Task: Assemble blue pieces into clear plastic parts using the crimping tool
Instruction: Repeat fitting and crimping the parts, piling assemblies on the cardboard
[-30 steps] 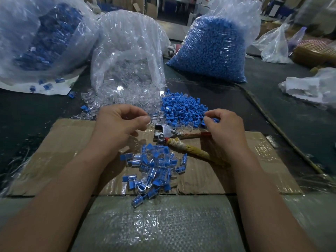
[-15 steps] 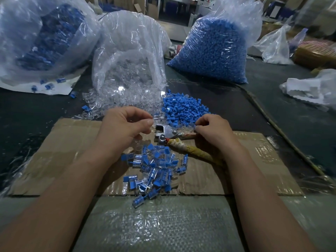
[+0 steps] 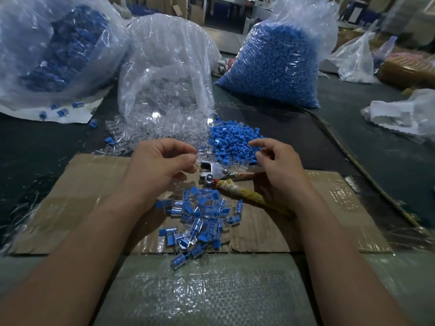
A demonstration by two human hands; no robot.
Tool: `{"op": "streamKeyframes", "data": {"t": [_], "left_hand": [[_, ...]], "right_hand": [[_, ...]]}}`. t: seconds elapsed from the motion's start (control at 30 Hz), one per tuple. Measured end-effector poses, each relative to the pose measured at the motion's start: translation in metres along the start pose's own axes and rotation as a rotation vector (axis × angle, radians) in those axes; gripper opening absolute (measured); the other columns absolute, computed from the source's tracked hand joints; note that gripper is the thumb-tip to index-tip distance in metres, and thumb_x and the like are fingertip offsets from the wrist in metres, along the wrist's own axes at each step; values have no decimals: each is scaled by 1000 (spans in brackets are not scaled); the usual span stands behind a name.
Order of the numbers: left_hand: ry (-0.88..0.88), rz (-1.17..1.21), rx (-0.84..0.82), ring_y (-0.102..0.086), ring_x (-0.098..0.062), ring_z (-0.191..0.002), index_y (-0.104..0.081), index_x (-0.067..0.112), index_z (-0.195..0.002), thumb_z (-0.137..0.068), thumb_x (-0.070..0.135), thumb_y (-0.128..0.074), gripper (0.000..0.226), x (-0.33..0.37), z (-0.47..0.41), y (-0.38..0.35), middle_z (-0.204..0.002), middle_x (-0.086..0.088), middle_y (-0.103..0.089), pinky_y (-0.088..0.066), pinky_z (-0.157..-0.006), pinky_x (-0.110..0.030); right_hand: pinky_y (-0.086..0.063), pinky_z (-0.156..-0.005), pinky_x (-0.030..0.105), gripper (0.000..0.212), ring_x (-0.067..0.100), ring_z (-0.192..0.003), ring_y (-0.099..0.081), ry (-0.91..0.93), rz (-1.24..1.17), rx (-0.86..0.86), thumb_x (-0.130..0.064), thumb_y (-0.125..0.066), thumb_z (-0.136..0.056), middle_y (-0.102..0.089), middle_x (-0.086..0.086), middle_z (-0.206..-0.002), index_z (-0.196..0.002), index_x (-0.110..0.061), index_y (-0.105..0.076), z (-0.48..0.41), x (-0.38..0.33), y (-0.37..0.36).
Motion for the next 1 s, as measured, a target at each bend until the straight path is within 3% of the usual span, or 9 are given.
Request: {"op": "streamKeyframes", "data": {"t": [0.1,0.33,0.5,0.67,0.8,1.0], "left_hand": [[6,22,-2,-65,-6,-57,-66,15,-75,-79,-1,-64,16,-1,0,0,-61,3,-69,-49,-51,-13],[17,52,-4,-67,-12,-58,-63,11,-72,-80,-1,-63,15,1,3,-4,-61,-1,-69,-50,-49,-16],[52,71,-40,-65,-11,-51,-62,8,-72,-80,-2,-62,12,5,6,-11,-57,-1,-68,-52,-48,-18],[54,69,-54,-66,-12,-52,-63,9,-74,-79,-2,-63,12,6,7,-13,-59,-3,-69,-53,-48,-18],[43,62,-94,-66,-13,-53,-65,11,-74,-77,-1,-64,12,9,8,-15,-61,-4,-70,-52,-49,-17],[48,89,-115,-66,-13,-53,-65,10,-73,-76,-3,-64,13,10,10,-17,-60,-4,-69,-51,-48,-16]], "right_hand": [[-39,-57,7,27,-10,-64,-49,71,-130,12,-11,-53,-92,-55,-11,-78,-89,-37,-58,10,-18,2],[-41,-67,4,29,-14,-72,-50,204,-238,-92,-8,-58,-88,-55,-16,-80,-83,-36,-51,31,-53,-20],[-46,-68,12,31,-5,-69,-55,271,-384,-96,0,-66,-80,-57,-13,-76,-81,-29,-54,38,-64,-25],[-53,-81,34,26,12,-85,-61,301,-390,-136,-3,-71,-76,-62,-6,-85,-81,-26,-59,41,-69,-30],[-53,-81,39,26,16,-87,-63,291,-379,-159,-4,-71,-76,-64,0,-90,-80,-27,-59,42,-69,-33],[-54,-76,26,29,10,-82,-65,293,-382,-186,-1,-70,-76,-65,-2,-85,-81,-28,-60,42,-68,-33]]}}
Point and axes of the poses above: each hand's wrist, its own z-axis away from the middle knuckle, its own y-axis out of the back of the hand, x = y × z, the point moved 6 cm from there along -z, towards the middle knuckle
